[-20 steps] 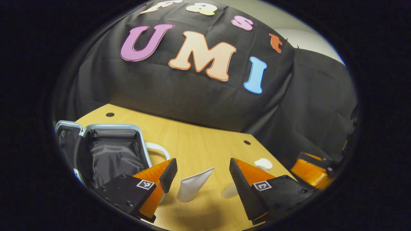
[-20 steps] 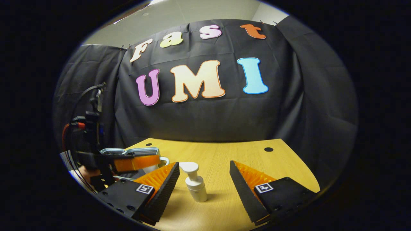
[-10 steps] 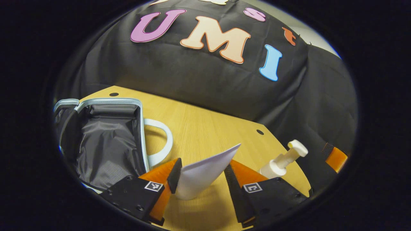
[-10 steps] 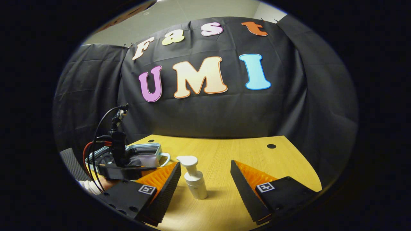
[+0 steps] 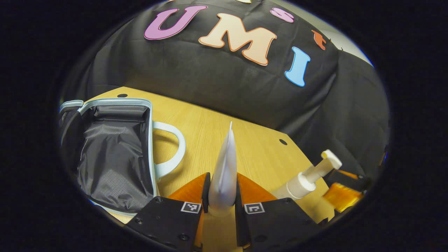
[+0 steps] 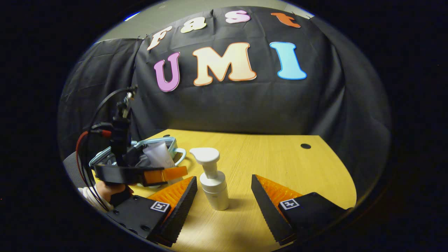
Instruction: First open the suitcase, pack the skin care products into it, and then close the suitcase.
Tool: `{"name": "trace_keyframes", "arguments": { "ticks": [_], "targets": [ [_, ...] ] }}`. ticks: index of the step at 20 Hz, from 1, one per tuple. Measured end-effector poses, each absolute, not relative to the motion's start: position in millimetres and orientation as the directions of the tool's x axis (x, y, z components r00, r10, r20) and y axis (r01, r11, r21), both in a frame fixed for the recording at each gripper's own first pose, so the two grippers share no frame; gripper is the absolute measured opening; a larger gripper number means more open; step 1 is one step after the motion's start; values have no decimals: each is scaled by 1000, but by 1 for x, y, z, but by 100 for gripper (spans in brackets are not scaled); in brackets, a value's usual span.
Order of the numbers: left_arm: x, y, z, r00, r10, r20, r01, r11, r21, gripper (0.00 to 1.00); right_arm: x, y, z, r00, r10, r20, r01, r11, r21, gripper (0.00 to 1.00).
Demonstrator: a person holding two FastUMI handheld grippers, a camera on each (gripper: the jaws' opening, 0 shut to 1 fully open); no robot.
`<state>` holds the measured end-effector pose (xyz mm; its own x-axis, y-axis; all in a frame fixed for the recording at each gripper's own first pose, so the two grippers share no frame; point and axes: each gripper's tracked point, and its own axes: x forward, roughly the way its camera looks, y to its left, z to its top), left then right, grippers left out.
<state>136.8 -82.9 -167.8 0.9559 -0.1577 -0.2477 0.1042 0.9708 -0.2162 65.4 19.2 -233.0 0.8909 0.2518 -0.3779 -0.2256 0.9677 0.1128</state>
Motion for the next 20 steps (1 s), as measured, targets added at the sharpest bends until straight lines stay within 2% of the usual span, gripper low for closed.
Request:
{"name": "trace_keyframes", "arguments": {
  "ticks": [5, 6, 7, 9, 11, 12, 14, 15, 17, 20],
  "targets": [
    [117, -72, -127, 960, -174, -219, 124, 966, -225, 30, 87, 40, -258, 866, 287, -409, -265, 958, 111, 98],
    [113, -67, -121, 961, -169, -219, 119, 967, -224, 34, 90, 44, -265, 860, 292, -418, -271, 956, 110, 98],
    [108, -60, -113, 963, -163, -216, 115, 968, -221, 30, 93, 47, -271, 853, 296, -429, -277, 955, 109, 98],
    [98, -46, -99, 966, -157, -205, 111, 970, -217, 30, 96, 51, -280, 843, 301, -446, -281, 953, 112, 98],
    [87, -31, -87, 965, -163, -203, 117, 968, -220, 30, 98, 51, -285, 842, 287, -456, -272, 957, 99, 85],
    [82, -19, -82, 964, -157, -214, 109, 970, -218, 33, 98, 50, -286, 845, 281, -456, -269, 959, 92, 74],
    [71, 12, -73, 963, -129, -237, 82, 977, -197, 30, 96, 51, -285, 841, 276, -466, -263, 960, 96, 63],
    [69, 29, -68, 965, -112, -239, 69, 981, -180, 27, 95, 52, -281, 841, 276, -466, -259, 961, 100, 61],
    [68, 63, -71, 956, -93, -280, 46, 985, -169, 30, 95, 57, -259, 860, 274, -431, -255, 961, 103, 62],
    [66, 89, -96, 909, -137, -393, 52, 974, -219, 30, 93, 77, -226, 872, 292, -393, -273, 956, 105, 61]
  ]
}}
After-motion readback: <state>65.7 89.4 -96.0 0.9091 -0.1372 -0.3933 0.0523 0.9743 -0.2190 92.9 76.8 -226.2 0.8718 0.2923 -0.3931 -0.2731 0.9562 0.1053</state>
